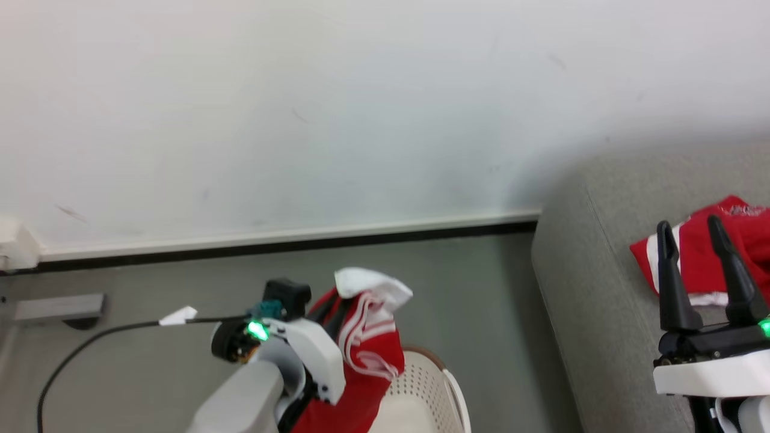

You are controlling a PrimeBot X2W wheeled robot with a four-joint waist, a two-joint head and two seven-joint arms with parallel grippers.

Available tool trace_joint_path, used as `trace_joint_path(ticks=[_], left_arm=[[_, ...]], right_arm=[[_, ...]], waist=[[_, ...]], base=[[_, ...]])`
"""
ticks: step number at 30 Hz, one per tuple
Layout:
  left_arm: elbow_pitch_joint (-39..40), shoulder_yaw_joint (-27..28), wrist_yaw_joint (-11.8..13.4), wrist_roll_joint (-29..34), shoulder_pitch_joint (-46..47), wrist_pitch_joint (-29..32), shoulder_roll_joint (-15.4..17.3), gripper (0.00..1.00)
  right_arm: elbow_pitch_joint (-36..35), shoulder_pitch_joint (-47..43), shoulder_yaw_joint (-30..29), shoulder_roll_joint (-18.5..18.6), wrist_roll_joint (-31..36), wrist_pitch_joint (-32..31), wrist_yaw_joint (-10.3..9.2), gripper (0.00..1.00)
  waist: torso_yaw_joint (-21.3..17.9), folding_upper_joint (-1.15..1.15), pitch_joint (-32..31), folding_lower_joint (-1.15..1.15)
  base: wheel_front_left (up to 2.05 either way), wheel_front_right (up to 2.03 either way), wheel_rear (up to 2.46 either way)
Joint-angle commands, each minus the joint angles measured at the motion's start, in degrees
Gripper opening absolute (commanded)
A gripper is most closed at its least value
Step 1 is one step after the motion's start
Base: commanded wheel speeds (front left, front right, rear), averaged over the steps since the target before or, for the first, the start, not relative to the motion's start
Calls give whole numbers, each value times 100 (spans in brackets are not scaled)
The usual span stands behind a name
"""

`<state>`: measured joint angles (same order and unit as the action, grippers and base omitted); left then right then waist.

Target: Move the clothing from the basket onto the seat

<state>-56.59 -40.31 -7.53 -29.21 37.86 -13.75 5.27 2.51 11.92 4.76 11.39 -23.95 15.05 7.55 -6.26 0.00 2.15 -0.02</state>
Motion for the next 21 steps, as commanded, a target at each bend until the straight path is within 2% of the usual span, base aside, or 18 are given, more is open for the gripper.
trace_joint_path(ticks=[1,7,14,21], left_arm=[[214,74,12,-66,83,-67,93,0],[1319,238,108,-79,281,-103,282,0],[2624,379,316,-175,546,330,480,0],[3294,424,511,-219,615,697,602,0]], right_arm=[[27,-118,29,3,-27,17,-13,100],[107,-316,146,-8,-80,17,-13,100],[178,-404,258,-21,-96,17,-13,100],[242,-326,398,21,-138,17,-13,100]], waist=[[238,0,-309,2],[378,0,-493,2],[434,0,-573,2],[380,0,-589,2]], base=[[0,0,0],[0,0,0],[0,0,0],[0,0,0]])
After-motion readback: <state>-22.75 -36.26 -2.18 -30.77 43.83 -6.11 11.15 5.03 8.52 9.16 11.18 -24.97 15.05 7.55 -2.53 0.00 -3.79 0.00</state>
